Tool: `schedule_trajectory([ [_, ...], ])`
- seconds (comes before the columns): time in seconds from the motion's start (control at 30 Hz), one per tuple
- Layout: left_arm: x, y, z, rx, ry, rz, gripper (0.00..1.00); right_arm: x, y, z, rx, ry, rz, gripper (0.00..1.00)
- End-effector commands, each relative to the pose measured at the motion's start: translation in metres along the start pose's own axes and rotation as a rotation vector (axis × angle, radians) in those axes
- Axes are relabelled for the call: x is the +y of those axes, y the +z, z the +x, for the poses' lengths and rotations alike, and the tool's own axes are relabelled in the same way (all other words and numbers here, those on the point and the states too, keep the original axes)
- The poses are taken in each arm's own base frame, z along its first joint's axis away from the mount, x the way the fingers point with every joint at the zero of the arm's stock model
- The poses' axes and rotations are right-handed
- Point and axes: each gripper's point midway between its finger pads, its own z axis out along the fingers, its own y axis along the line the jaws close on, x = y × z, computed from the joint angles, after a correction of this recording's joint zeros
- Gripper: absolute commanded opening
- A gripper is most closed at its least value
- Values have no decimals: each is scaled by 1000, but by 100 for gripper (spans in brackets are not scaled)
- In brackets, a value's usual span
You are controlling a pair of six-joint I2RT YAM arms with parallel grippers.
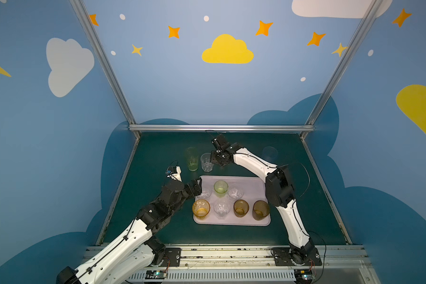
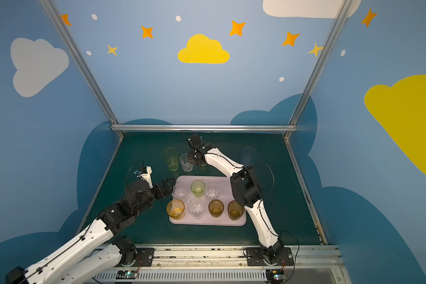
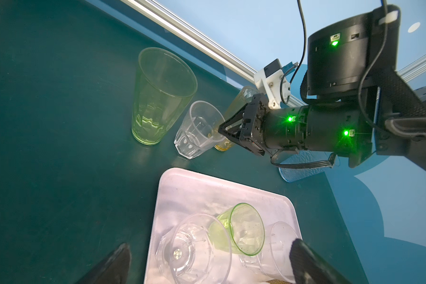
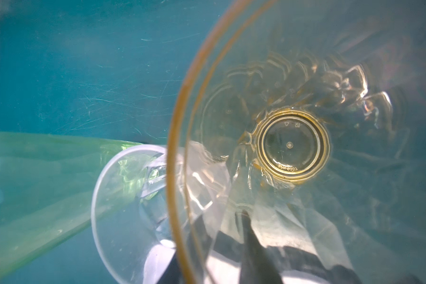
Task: Place the glasses into the tray
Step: Pick up the glass from the top-center of the table.
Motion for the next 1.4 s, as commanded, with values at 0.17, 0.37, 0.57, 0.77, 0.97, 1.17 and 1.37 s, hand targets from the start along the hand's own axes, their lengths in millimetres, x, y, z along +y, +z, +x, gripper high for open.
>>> schedule_trajectory([
  [0.17, 8, -2, 1, -4, -8, -27, 100, -8, 4, 6, 21, -23, 44, 20],
  [0.37, 9, -3, 2, -3, -11, -30, 100, -9, 4, 7, 22, -25, 44, 16],
  [0.57, 12, -4, 1, -11, -9, -38, 100, -9, 4, 7, 20, -25, 44, 14],
  [0.77, 12, -6, 0, -15, -13, -34, 100, -9, 2, 8, 22, -23, 43, 12],
  [0.97, 13, -6, 2, -14, -15, -38, 100, -9, -6, 7, 11, -23, 37, 7],
  [1.17, 13, -5, 3, -10, -20, -34, 100, -6, -18, 6, 0, -15, 12, 2],
  [1.37, 12, -5, 3, -12, -22, -26, 100, 1, -37, 5, -29, -31, -11, 0],
])
